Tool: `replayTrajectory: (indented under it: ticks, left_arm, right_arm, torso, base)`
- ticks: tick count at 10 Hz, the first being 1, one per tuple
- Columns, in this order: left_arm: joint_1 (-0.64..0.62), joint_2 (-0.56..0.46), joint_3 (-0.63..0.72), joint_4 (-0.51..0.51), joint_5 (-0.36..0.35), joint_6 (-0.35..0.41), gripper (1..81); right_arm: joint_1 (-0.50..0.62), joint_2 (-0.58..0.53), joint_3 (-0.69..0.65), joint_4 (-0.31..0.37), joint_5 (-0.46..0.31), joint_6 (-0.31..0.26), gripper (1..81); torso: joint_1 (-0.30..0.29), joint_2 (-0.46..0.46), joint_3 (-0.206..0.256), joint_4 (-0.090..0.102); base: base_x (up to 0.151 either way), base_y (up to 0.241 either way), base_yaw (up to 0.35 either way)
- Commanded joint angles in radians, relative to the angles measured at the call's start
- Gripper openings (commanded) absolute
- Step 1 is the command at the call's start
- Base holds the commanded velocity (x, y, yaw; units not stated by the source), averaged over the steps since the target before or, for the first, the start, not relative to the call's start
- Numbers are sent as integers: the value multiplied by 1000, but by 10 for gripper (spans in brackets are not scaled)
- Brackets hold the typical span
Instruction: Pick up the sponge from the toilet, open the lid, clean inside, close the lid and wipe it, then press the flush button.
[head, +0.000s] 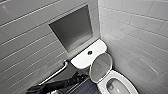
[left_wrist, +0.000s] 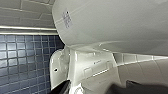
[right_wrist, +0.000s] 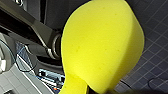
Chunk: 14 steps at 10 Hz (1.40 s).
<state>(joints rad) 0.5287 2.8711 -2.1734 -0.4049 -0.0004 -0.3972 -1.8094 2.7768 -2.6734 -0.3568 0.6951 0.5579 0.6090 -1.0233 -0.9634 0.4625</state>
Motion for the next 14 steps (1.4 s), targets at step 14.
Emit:
replayTrajectory:
  ticks: [14]
  left_arm:
    - [151, -141, 311, 266, 125, 9, 811]
  right_arm:
    - [55, 58, 1, -21, -342, 2, 10]
  torso:
    - [0, 0, 0, 0]
  base:
    - [0, 0, 0]
